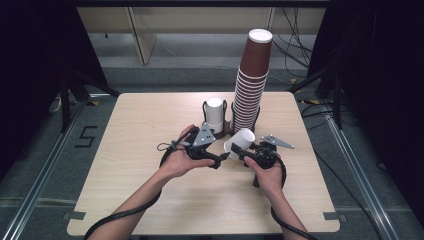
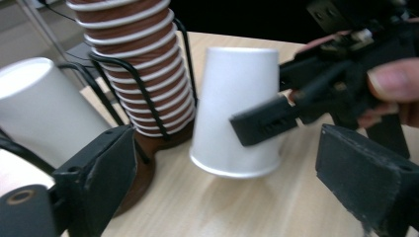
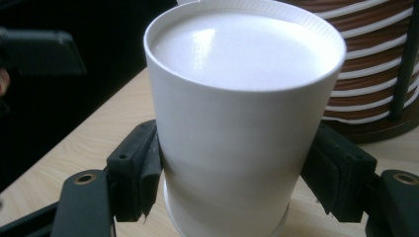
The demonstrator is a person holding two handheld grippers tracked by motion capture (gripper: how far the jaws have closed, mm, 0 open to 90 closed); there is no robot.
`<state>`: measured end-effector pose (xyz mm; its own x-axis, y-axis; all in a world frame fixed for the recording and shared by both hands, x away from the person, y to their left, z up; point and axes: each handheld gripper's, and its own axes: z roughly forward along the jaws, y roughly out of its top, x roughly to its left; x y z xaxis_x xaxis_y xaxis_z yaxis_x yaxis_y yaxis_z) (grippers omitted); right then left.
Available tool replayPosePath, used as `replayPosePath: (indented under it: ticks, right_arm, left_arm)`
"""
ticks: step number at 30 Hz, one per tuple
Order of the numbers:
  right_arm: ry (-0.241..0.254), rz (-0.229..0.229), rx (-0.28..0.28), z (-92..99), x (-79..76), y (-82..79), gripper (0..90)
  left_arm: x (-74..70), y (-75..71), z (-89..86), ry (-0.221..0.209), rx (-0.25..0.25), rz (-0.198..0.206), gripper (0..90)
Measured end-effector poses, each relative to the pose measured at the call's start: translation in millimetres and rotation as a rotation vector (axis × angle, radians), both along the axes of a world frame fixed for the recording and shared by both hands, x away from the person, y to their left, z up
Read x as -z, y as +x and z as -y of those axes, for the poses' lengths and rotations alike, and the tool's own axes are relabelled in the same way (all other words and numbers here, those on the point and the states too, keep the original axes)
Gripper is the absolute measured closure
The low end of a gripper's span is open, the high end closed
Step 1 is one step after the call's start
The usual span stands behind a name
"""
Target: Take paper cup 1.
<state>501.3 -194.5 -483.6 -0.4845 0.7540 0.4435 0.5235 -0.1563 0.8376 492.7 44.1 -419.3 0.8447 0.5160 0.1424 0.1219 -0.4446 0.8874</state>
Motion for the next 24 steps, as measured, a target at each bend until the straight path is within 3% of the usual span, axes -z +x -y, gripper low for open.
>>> replayPosePath:
  ticks: [1, 2, 3, 5, 6, 13, 15, 17, 18, 19, 20, 21, 22, 23, 24]
  right_arm:
    - [0.013, 0.003, 0.0, 0.4, 0.4, 0.5, 29.0]
    - [0.053, -0.041, 0.007, -0.3, -1.6, -2.4, 29.0]
    - [0.034, 0.001, -0.001, 2.1, 1.1, 0.8, 29.0]
    - [0.05, -0.011, 0.006, 2.7, 0.3, 0.2, 29.0]
    - [0.08, -0.032, 0.007, 1.9, -0.4, -1.1, 29.0]
    - [0.086, -0.018, -0.002, 2.1, 0.1, -0.7, 29.0]
    - [0.092, -0.05, -0.002, 0.9, -1.7, -2.8, 29.0]
    - [0.105, -0.049, -0.006, -0.2, -1.2, -2.7, 29.0]
    - [0.09, -0.028, -0.006, 0.5, -0.4, -2.1, 29.0]
    - [0.097, -0.042, -0.009, -0.3, -0.7, -2.7, 29.0]
    - [0.103, -0.028, -0.016, -0.3, 0.2, -2.0, 29.0]
    - [0.117, -0.053, -0.015, -1.4, -0.5, -3.5, 29.0]
    - [0.095, -0.036, -0.013, -0.8, 0.1, -2.3, 29.0]
    - [0.116, -0.059, -0.007, -2.4, -1.1, -3.9, 29.0]
    - [0.099, -0.032, -0.012, -1.4, -0.4, -2.5, 29.0]
  left_arm:
    - [2.0, -0.5, 0.7, 0.003, 0.005, 0.0, 6.0]
    - [4.1, -1.0, 1.3, 0.004, 0.006, -0.002, 4.8]
    - [5.8, -1.3, 1.9, 0.011, 0.008, -0.002, 4.3]
    - [9.9, -1.6, 3.4, 0.007, 0.01, -0.006, 3.7]
    - [11.4, -1.8, 3.7, 0.013, 0.013, -0.009, 3.4]
    - [21.8, -1.4, 9.5, 0.021, 0.021, 0.004, 3.0]
    - [23.7, -0.9, 11.6, 0.029, 0.027, 0.005, 2.9]
    - [25.6, 0.0, 14.0, 0.041, 0.033, 0.008, 2.9]
    - [27.0, 0.3, 15.8, 0.037, 0.036, 0.004, 2.9]
    - [28.6, 0.9, 17.6, 0.035, 0.037, 0.003, 2.7]
    - [29.6, 1.5, 18.9, 0.038, 0.037, 0.001, 2.6]
    - [30.9, 2.4, 20.5, 0.038, 0.038, 0.001, 2.6]
    - [31.7, 3.0, 21.8, 0.039, 0.04, -0.005, 2.5]
    - [33.1, 3.9, 23.5, 0.03, 0.04, -0.004, 2.4]
    - [33.7, 4.3, 24.7, 0.032, 0.037, -0.013, 2.4]
